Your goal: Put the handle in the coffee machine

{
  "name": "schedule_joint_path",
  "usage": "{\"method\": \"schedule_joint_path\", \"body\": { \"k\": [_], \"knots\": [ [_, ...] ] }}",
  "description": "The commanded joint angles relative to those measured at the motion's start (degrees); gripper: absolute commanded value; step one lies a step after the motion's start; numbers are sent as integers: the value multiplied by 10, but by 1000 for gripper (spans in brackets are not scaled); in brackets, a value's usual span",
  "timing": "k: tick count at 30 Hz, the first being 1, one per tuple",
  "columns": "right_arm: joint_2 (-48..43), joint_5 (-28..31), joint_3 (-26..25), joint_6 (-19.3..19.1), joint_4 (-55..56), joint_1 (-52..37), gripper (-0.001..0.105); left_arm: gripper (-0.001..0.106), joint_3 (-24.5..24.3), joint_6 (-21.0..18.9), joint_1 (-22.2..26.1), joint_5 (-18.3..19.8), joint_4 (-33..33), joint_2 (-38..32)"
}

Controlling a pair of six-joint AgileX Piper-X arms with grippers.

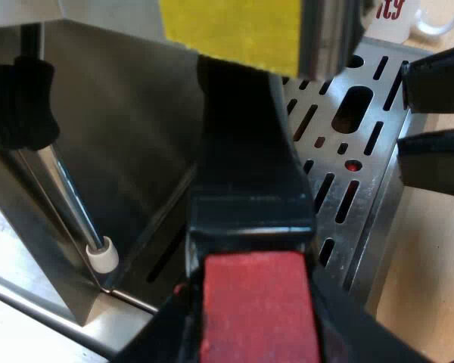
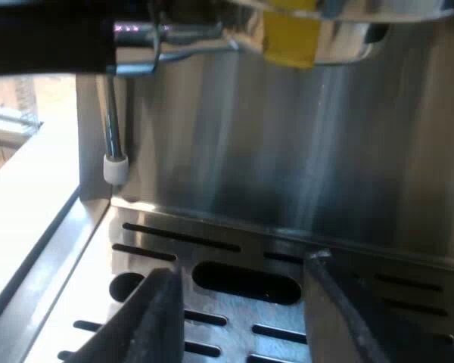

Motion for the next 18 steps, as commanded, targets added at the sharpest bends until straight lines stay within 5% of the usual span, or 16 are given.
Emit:
{"method": "schedule_joint_path", "body": {
  "k": [1, 5, 11, 16, 18],
  "knots": [
    [-27, -1, 0, -23, -3, -3, 40, 0, -15, -10, -3, 107, -41, -15],
    [-39, -3, 2, -21, -3, -9, 40, 0, -15, -10, -3, 107, -41, -15],
    [-54, -34, 57, 120, -37, -51, 40, 0, -15, -10, -3, 107, -41, -15],
    [-45, -49, 87, 108, -84, -70, 40, 0, -15, -10, -3, 112, -41, -15],
    [-28, -49, 87, 75, -111, -75, 40, 0, -15, -10, -3, 113, -38, -15]
  ]
}}
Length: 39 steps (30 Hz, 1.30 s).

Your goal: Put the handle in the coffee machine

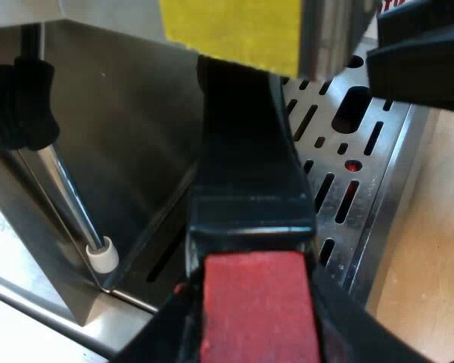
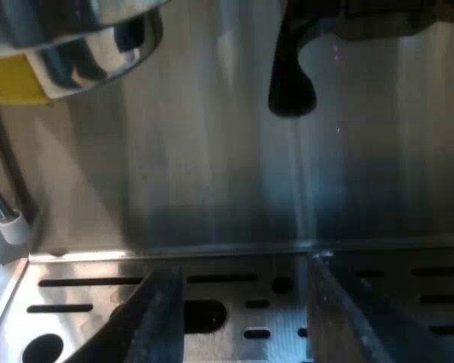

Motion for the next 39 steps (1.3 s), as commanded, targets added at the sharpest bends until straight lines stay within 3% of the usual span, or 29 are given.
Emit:
{"method": "schedule_joint_path", "body": {
  "k": [1, 4, 6, 10, 14, 18, 22, 23, 28, 30, 32, 39],
  "knots": [
    [15, -1, 0, -37, -41, -5, 40, 0, -15, -10, -3, 113, -37, -15],
    [45, -12, 0, -89, -123, -5, 40, 0, -15, -10, -3, 113, -34, -15],
    [65, -7, 0, -155, -178, -5, 40, 0, -15, -10, -3, 111, -33, -15],
    [85, -11, 0, -202, -231, -7, 40, 0, -15, -10, -3, 111, -33, -15],
    [86, -4, 0, -201, -230, -7, 40, 0, -15, -10, -3, 111, -33, -15],
    [86, -6, 0, -166, -230, -6, 40, 0, -15, -10, -3, 111, -33, -15],
    [88, -71, 0, -162, -234, -15, 40, 0, -15, -10, -3, 111, -33, -15],
    [91, -93, 0, -164, -241, -18, 40, 0, -15, -10, -3, 111, -33, -15],
    [111, -93, 0, -184, -297, -25, 40, 0, -15, -10, -3, 111, -33, -15],
    [124, -93, -6, -219, -327, -25, 40, 0, -15, -23, -3, 111, -33, -15],
    [131, -93, -12, -228, -340, -25, 40, 0, -15, -23, -3, 111, -33, -15],
    [158, -58, -53, -231, -363, -30, 40, 0, -15, -23, -3, 111, -33, -15]
  ]
}}
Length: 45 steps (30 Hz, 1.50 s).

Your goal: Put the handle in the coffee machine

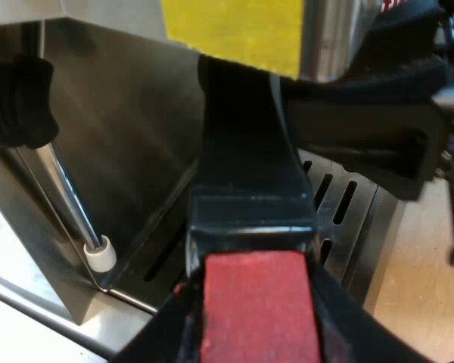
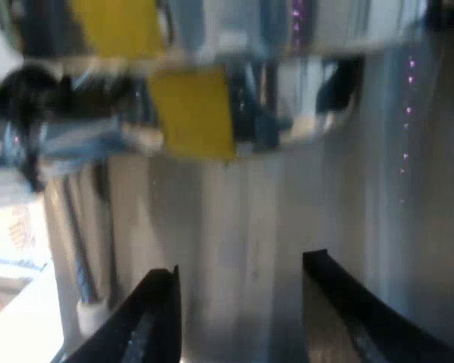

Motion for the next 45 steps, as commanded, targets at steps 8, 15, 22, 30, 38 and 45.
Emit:
{"method": "schedule_joint_path", "body": {
  "k": [8, 15, 22, 30, 38, 45],
  "knots": [
    [25, 33, -46, -43, -61, -5, 40, 0, -15, -17, -3, 110, -33, -15],
    [25, 46, -46, -55, -107, -5, 40, 0, -15, -17, -3, 110, -33, -15],
    [25, 46, -46, -62, -122, -5, 40, 0, -15, -17, -3, 110, -33, -15],
    [25, 46, -46, -62, -122, -5, 40, 0, -15, -17, -3, 110, -33, -15],
    [25, 46, -46, -64, -122, -5, 40, 24, -15, -17, -3, 116, -33, -15],
    [25, 46, -46, -83, -138, -5, 40, 62, -15, -17, -3, 115, -29, -15]
  ]
}}
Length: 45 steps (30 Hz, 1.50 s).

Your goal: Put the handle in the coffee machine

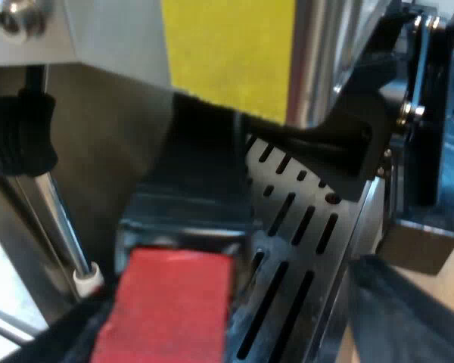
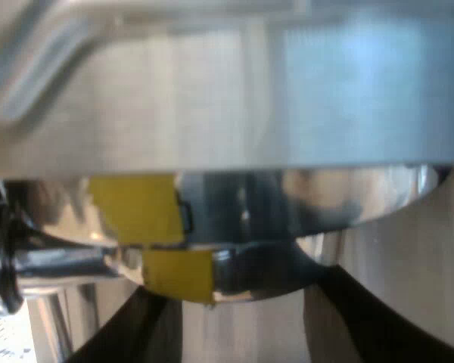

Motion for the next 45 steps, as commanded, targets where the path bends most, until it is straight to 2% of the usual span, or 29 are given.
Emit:
{"method": "schedule_joint_path", "body": {
  "k": [1, 19, 26, 29, 31, 33, 34, 36, 37, 38, 41, 45],
  "knots": [
    [-7, 9, -7, -16, -44, -3, 40, 61, -15, 1, -8, 70, -30, -14],
    [-7, 7, -11, -16, -52, -6, 40, 60, -15, -12, -4, 59, -29, -14],
    [-7, 7, -11, -16, -52, -6, 40, 60, -25, -15, 48, 61, -29, -25],
    [-7, 7, -11, -16, -52, -6, 40, 60, -42, -50, 68, 59, -29, -25],
    [-7, 7, -11, -16, -52, -6, 40, 52, -57, -108, 72, 40, -29, -25],
    [-7, 7, -11, -16, -52, -6, 40, 34, -75, -149, 72, 4, -29, -25],
    [-7, 7, -11, -16, -52, -6, 40, 30, -79, -150, 71, 0, -29, -25],
    [-7, 7, -11, -16, -52, -6, 40, 5, -92, -150, 70, -20, -29, -25],
    [-7, 7, -11, -16, -54, -6, 40, 3, -92, -150, 70, -25, -29, -25],
    [-7, 7, -11, -16, -60, -6, 40, 0, -97, -150, 70, -48, -29, -25],
    [-7, 7, -11, -14, -78, -6, 40, 0, -99, -149, 70, -86, -29, -25],
    [-7, 13, -11, -14, -87, -6, 40, 0, -99, -149, 70, -87, -23, -25]
  ]
}}
